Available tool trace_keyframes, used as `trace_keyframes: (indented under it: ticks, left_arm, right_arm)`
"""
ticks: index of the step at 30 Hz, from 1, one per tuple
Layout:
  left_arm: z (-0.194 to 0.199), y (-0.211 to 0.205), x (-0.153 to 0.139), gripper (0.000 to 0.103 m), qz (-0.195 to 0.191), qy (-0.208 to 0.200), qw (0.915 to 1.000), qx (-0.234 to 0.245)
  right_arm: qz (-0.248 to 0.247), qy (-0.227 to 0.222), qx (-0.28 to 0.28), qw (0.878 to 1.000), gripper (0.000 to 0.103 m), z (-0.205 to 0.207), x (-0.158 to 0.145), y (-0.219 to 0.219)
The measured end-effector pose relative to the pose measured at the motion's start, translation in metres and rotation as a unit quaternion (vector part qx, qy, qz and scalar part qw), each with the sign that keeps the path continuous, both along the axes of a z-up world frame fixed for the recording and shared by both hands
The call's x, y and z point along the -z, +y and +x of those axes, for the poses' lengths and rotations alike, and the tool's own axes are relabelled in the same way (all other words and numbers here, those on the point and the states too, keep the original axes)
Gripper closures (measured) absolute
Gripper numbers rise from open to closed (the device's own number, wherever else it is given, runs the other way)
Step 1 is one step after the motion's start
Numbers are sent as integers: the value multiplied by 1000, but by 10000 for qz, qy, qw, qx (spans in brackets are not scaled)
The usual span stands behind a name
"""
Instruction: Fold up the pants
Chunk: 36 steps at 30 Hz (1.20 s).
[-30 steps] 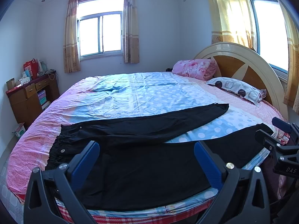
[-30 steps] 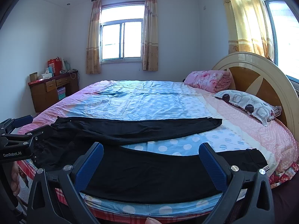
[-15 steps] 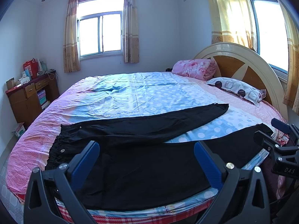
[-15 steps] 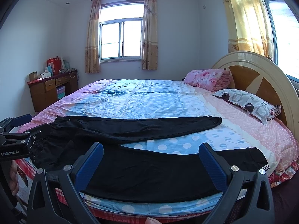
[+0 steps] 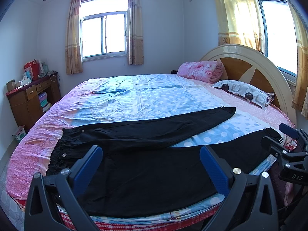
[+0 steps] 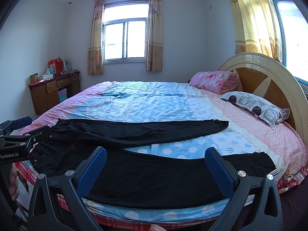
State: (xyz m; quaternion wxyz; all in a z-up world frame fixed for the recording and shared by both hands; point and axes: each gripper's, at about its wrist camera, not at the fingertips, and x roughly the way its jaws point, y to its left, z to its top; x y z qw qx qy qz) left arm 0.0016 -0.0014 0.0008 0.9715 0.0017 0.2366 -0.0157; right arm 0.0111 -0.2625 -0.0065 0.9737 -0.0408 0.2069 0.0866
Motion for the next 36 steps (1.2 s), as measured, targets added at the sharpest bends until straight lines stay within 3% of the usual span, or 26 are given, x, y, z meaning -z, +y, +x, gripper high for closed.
trace_keyframes:
  ticks: [26,36]
  left_arm:
    - [0,0,2,0,-16,21,10000,8]
    - [9,5,17,0,10,132,9999,-48]
  right_arm:
    - [-32,28,-25,10000,1,1,6,2]
    - [-122,110,60,9998,1,9,14,-2]
